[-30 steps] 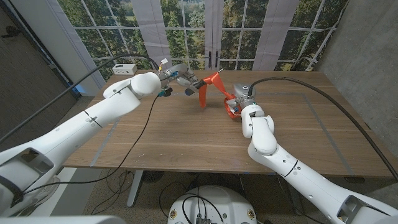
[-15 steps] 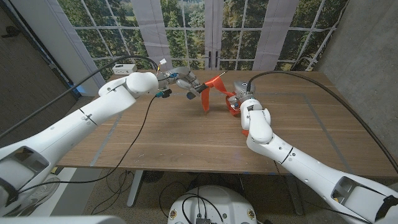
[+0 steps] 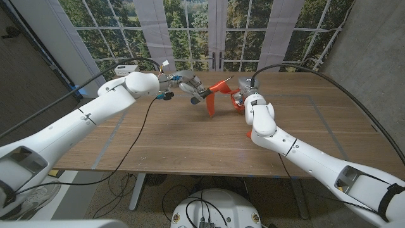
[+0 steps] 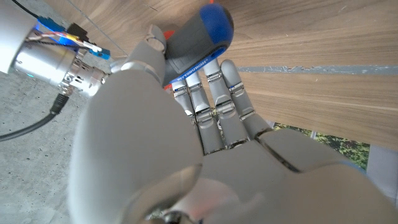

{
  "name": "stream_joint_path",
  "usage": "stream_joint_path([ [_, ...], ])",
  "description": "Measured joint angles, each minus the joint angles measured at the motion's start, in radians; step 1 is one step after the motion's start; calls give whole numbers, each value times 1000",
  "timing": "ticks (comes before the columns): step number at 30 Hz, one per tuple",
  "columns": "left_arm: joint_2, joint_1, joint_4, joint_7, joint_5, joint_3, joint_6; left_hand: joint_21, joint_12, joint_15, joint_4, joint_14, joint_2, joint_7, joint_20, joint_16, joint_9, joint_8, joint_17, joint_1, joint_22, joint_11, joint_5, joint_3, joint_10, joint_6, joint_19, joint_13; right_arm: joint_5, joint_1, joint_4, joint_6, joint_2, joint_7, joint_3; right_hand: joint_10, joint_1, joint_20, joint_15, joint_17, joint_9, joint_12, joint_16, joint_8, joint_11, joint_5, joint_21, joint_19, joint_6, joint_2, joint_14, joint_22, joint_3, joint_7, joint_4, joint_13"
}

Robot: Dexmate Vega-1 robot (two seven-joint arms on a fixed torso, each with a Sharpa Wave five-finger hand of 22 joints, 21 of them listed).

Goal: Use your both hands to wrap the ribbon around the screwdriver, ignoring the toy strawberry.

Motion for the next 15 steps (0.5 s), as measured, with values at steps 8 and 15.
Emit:
stream_joint_path([
  [8,5,-14,17,-55,-14,11,-18,0,-1,0,0,0,0,0,-3,0,1,-3,25,0,0,0,-2,0,0,0,-3,1,18,55,30,23,0,-3,-32,0,0,0,0,0,0,0,0,0,0,3,6,0,0,0,0,0,2,0,2,0],
  [15,11,-27,24,-90,-14,22,-19,0,-2,0,0,0,0,0,0,-1,6,-8,57,0,0,0,-2,0,0,0,-7,6,24,92,48,35,1,-7,-52,0,0,0,0,0,0,0,0,-1,0,3,8,0,0,0,0,-1,2,0,2,0],
])
